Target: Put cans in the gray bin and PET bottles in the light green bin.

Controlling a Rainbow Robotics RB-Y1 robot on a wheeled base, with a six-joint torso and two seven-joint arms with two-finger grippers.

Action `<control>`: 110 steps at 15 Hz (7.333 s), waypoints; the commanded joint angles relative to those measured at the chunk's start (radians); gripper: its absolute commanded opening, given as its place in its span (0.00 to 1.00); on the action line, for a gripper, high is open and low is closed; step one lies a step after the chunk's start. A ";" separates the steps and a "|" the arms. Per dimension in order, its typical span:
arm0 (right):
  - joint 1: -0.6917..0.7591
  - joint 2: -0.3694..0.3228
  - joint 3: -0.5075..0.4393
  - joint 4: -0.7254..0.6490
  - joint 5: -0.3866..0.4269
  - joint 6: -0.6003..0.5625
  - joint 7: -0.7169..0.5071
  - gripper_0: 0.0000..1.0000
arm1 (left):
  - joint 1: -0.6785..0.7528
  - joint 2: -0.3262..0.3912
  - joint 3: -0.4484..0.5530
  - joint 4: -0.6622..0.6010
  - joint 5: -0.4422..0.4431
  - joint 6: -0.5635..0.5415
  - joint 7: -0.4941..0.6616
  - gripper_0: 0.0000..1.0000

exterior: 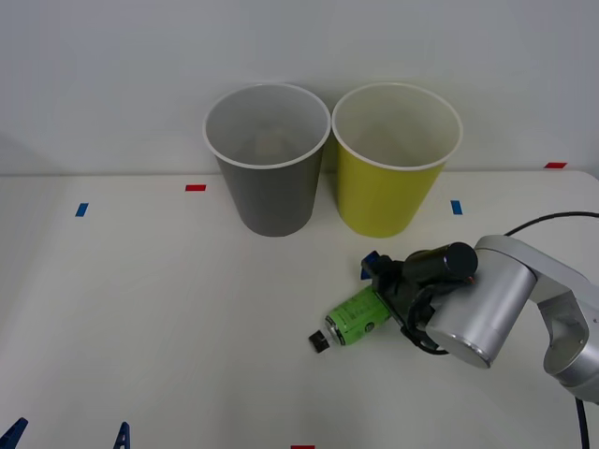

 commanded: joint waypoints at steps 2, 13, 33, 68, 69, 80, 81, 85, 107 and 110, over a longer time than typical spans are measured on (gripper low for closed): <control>-0.001 -0.007 0.001 0.001 0.006 -0.003 0.006 0.04 | 0.000 0.000 0.000 0.000 0.000 0.000 0.000 1.00; 0.011 0.006 0.001 -0.047 0.064 0.049 0.026 0.00 | 0.000 0.000 0.000 0.000 0.000 0.000 0.000 1.00; 0.404 0.281 -0.326 -0.452 0.372 -0.281 0.790 0.00 | 0.000 0.000 0.000 0.000 0.000 0.000 0.000 1.00; 0.232 0.634 -0.559 -0.501 0.825 -0.445 1.382 0.00 | 0.000 0.000 0.000 0.000 0.000 0.000 0.000 1.00; 0.200 0.635 -0.575 -0.495 0.823 -0.416 1.387 0.00 | 0.000 0.000 0.000 0.000 0.000 0.000 0.000 1.00; -0.040 0.632 -0.705 -0.212 0.771 -0.448 1.462 0.00 | 0.000 0.000 0.000 0.000 0.000 0.000 0.000 1.00; -0.060 0.631 -0.708 -0.177 0.763 -0.476 1.465 0.00 | 0.000 0.000 0.000 0.000 0.000 0.000 0.000 1.00; -0.089 0.628 -0.710 -0.102 0.760 -0.531 1.488 0.00 | 0.000 0.000 0.000 0.000 0.000 0.000 0.000 1.00; -0.106 0.661 -0.704 -0.045 0.757 -0.574 1.520 1.00 | 0.000 0.000 0.000 0.000 0.000 0.000 0.000 1.00; -0.076 0.672 -0.701 -0.082 0.754 -0.574 1.528 1.00 | 0.000 0.000 0.000 0.000 0.000 0.000 0.000 1.00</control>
